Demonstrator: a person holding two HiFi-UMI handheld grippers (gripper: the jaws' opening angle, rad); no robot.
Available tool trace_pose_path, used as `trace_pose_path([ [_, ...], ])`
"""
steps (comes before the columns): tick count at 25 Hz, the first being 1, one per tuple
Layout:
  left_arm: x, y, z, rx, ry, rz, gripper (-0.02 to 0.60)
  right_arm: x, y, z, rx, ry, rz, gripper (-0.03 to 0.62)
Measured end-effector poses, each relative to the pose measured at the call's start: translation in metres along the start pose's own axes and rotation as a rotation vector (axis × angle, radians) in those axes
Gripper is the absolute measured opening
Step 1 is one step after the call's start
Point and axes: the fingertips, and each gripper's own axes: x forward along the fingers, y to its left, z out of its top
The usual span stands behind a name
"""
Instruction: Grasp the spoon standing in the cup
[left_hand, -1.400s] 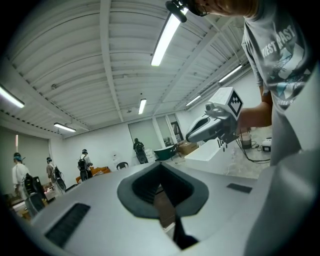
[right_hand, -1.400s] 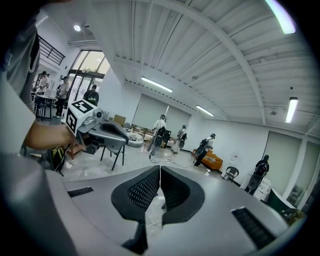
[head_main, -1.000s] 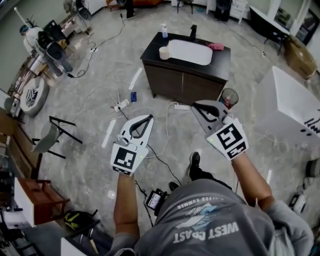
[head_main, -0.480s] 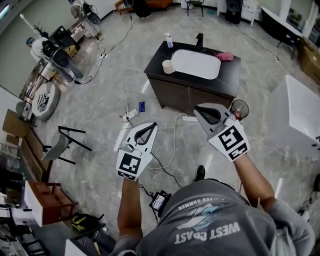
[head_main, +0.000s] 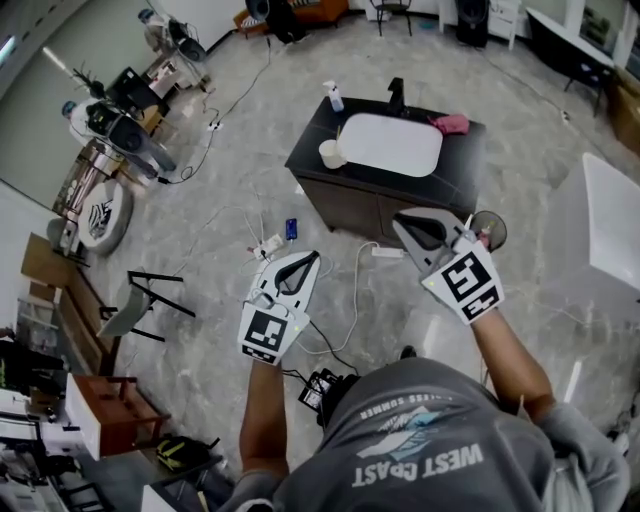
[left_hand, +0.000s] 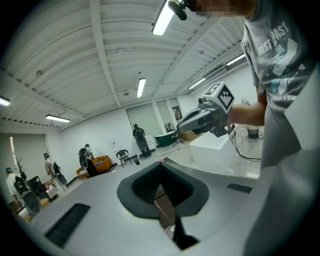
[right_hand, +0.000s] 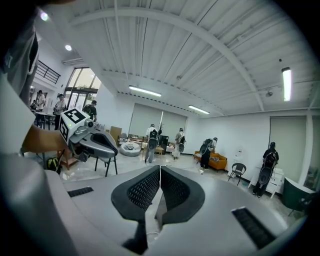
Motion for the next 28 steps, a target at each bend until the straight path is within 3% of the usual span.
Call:
trace_pose_path([
  [8,0.028,0.017,-0.001,-0.001,-0.011,-0.007,-0.002,0.010,-0.022,-0.015,0.003,0.033,-0.003,0.032],
  [15,0.057,0.045,-0.008,0.007,-0.040,-0.070,-0.002,0.034,-0.043,-0.020,0.023,0.047,-0.070,0.032],
  [28,0.088,0.147,-0.023,0.044,-0.118,-0.173,-0.002,0.117,-0.059,0.008,0.021,0.075,-0.193,0.032],
])
